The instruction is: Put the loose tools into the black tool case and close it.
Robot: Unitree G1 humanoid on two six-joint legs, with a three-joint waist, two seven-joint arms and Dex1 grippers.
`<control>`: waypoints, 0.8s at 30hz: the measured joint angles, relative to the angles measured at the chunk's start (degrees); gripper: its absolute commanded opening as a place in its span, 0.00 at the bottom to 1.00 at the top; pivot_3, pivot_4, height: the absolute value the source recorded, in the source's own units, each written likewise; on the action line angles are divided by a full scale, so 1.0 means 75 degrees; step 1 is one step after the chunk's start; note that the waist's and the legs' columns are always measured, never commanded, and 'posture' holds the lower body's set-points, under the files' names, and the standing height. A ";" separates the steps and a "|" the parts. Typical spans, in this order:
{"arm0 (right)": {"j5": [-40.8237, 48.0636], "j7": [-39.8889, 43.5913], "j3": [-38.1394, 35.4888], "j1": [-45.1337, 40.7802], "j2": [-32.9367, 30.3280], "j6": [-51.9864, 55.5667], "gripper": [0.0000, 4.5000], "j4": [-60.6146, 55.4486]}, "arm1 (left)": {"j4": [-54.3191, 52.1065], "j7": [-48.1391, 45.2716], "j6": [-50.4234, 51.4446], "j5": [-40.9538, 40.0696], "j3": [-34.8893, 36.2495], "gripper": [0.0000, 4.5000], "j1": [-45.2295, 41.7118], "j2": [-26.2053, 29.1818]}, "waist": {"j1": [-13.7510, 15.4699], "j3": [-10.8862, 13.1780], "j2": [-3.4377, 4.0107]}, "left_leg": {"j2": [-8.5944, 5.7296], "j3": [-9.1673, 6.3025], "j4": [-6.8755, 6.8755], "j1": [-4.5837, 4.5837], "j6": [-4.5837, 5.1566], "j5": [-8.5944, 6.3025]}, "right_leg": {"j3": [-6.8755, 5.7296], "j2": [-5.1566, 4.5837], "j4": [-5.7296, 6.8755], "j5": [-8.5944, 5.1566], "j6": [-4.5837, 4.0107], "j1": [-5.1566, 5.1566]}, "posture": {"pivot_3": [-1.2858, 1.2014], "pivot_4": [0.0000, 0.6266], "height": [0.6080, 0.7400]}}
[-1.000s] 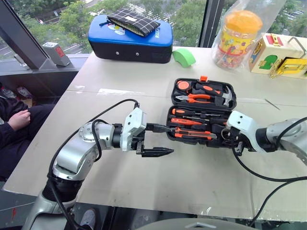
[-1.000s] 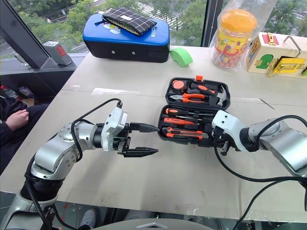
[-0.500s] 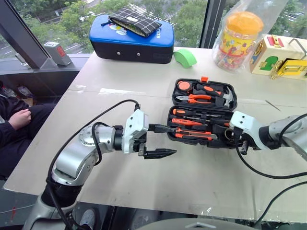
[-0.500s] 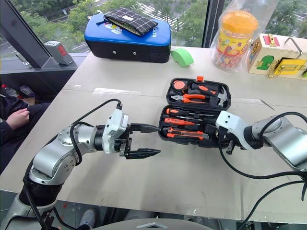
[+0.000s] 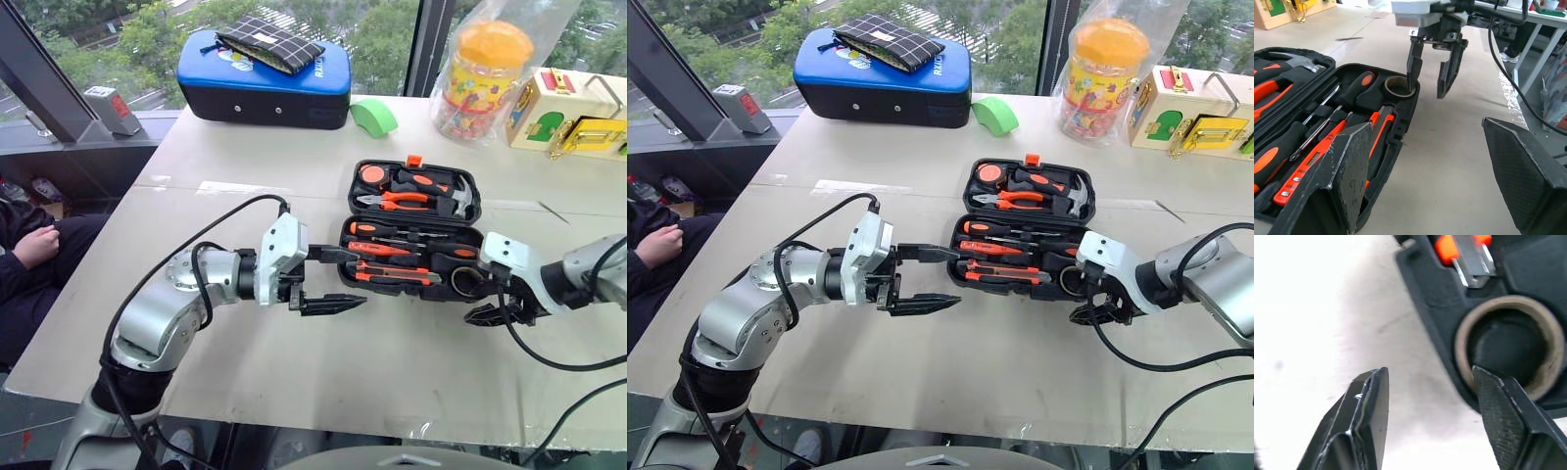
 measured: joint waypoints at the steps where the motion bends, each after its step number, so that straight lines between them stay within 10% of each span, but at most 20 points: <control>1: 0.0098 -0.0008 -0.0142 0.0003 0.0024 0.0040 0.62 -0.0030 | 0.0019 0.0018 0.0001 0.0000 0.0001 0.81 -0.0009 -0.0026 | 0.0000 0.0000 0.0000 | 0.0000 0.0000 0.0000 0.0000 0.0000 0.0000 | -0.0001 0.0000 0.0001 0.0000 0.0000 0.0000 | 0.52 0.24 1.00; 9: 0.0668 -0.0789 -0.1588 0.0184 0.1178 -0.0016 0.62 -0.0133 | 0.0600 0.0786 0.0268 0.0009 0.0071 0.81 -0.0227 -0.0535 | 0.0022 0.0000 -0.0003 | -0.0001 -0.0005 0.0006 -0.0002 -0.0001 0.0001 | -0.0006 0.0006 0.0007 0.0001 0.0002 0.0000 | 0.52 0.24 1.00; 24: -0.0688 -0.5749 -0.3255 -0.2374 0.4362 0.1513 0.62 0.3742 | 0.5179 0.5310 0.2317 0.1030 0.1017 0.81 -0.3486 -0.2987 | 0.0002 -0.0008 -0.0022 | -0.0038 0.0008 0.0013 -0.0011 -0.0046 0.0028 | -0.0008 0.0020 0.0072 0.0002 0.0004 -0.0045 | 0.52 0.24 1.00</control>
